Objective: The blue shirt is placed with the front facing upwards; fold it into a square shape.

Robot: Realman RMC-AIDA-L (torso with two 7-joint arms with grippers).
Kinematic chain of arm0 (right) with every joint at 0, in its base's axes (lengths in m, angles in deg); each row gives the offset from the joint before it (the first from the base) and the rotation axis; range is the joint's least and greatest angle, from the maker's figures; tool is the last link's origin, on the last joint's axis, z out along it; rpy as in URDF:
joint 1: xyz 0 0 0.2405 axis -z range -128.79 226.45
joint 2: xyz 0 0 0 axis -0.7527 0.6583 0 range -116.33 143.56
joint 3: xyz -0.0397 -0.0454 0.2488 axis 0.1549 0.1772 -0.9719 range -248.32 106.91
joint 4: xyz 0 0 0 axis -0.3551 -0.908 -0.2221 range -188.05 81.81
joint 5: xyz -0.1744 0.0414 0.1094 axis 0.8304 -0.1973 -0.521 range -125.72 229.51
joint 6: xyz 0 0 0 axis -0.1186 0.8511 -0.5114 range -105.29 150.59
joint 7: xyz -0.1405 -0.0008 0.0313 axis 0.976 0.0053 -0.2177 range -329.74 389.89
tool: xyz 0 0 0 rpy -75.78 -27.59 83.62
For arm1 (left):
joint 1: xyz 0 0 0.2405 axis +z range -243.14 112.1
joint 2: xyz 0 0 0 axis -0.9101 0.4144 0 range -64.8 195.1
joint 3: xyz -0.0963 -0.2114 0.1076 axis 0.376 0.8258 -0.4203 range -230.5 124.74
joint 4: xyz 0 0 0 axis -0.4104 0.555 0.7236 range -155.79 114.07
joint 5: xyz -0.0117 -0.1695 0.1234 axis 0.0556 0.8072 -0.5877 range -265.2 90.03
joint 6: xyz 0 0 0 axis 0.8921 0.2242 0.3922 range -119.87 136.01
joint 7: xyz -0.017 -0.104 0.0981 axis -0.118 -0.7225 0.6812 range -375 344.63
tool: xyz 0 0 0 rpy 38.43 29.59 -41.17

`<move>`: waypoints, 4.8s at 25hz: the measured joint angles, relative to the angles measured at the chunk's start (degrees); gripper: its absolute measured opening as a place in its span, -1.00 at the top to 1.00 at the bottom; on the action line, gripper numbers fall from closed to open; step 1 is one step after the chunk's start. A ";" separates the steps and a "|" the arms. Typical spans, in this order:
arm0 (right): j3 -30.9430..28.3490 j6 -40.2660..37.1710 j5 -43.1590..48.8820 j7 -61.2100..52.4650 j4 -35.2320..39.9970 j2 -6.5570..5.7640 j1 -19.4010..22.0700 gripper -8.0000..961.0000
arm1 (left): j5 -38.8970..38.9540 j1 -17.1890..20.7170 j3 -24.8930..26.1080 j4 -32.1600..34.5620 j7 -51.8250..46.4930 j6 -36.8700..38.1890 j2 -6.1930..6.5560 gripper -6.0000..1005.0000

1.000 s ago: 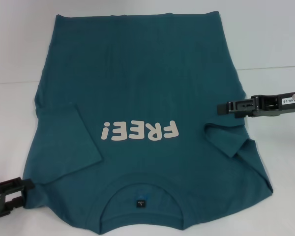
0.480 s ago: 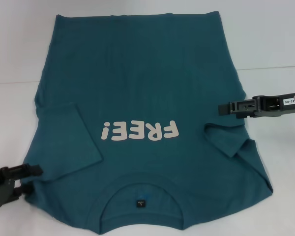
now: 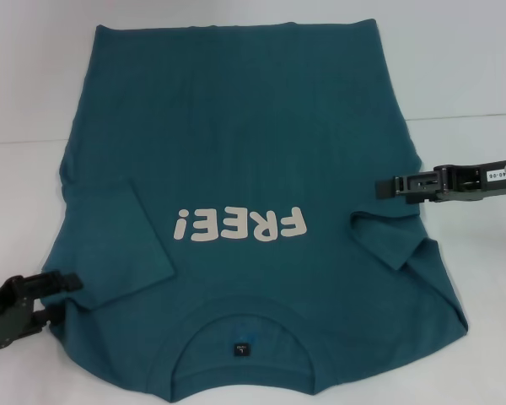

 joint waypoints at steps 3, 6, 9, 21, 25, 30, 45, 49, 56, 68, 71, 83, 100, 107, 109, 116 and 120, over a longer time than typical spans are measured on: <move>-0.04 0.02 0.00 0.02 -0.02 0.00 0.03 -0.93 | -0.20 0.37 -0.20 0.23 -0.05 1.27 0.00 -0.31; -0.06 0.05 0.00 0.02 -0.01 0.00 0.05 -0.93 | -0.47 1.39 -0.09 0.76 -0.52 1.69 -0.02 -0.31; -0.06 0.07 0.00 0.02 -0.01 0.00 0.13 -0.93 | -0.48 2.81 0.18 2.10 -0.88 2.25 -0.16 -0.31; -0.15 0.07 0.00 -0.01 -0.09 0.00 0.14 -0.93 | -0.51 4.86 0.94 5.06 -1.39 2.36 -0.34 -0.31; -0.15 0.06 0.00 -0.06 -0.10 0.00 0.20 -0.93 | -0.49 5.03 2.61 5.63 -1.41 2.37 -0.09 -0.31; -0.15 0.07 0.00 -0.07 -0.19 -0.06 0.22 -0.93 | -0.15 5.89 5.53 5.67 -1.58 2.50 0.03 -0.31; -0.15 -0.03 0.00 -0.29 -0.05 -0.09 0.16 -0.93 | -1.98 6.09 6.08 4.61 -6.42 1.12 -0.02 -0.31; -0.15 0.02 0.00 -0.26 -0.02 -0.08 0.20 -0.93 | -2.03 5.96 5.00 4.51 -6.54 0.14 -0.15 -0.31; -0.15 0.02 0.00 -0.17 -0.01 -0.08 0.23 -0.93 | -1.93 5.47 2.46 4.46 -6.61 0.41 -0.40 -0.31; -0.59 -0.21 0.00 0.02 -0.01 -0.15 0.40 -0.93 | -1.62 3.24 1.25 3.01 -6.06 1.61 -0.48 -0.31; -0.59 -0.23 0.00 0.07 -0.07 -0.17 0.52 -0.93 | -1.55 2.83 1.18 2.99 -6.05 1.12 -0.47 -0.31; -0.68 -0.37 0.00 0.10 -0.01 -0.35 0.86 -0.93 | -4.02 2.93 1.26 3.47 -7.19 -0.69 0.04 -0.31; -0.67 -0.44 0.00 0.10 -0.08 -0.35 1.06 -0.93 | -3.78 0.82 1.15 2.07 -7.10 -1.52 0.06 -0.30; -0.67 -0.45 0.00 0.10 -0.10 -0.43 1.11 -0.93 | -1.94 1.29 1.78 2.14 -6.85 -0.75 0.05 -0.27; -0.67 -0.45 0.00 0.10 -0.10 -0.43 1.11 -0.93 | -1.23 1.56 1.79 2.43 -6.71 -0.37 0.05 -0.26; -0.67 -0.45 0.00 0.04 -0.04 -0.44 1.11 -0.93 | -1.71 1.93 1.79 2.35 -6.92 -0.71 0.12 -0.22; -0.67 -0.45 0.00 0.06 -0.01 -0.44 1.11 -0.93 | -1.89 1.80 1.32 2.34 -6.75 -0.72 0.14 -0.20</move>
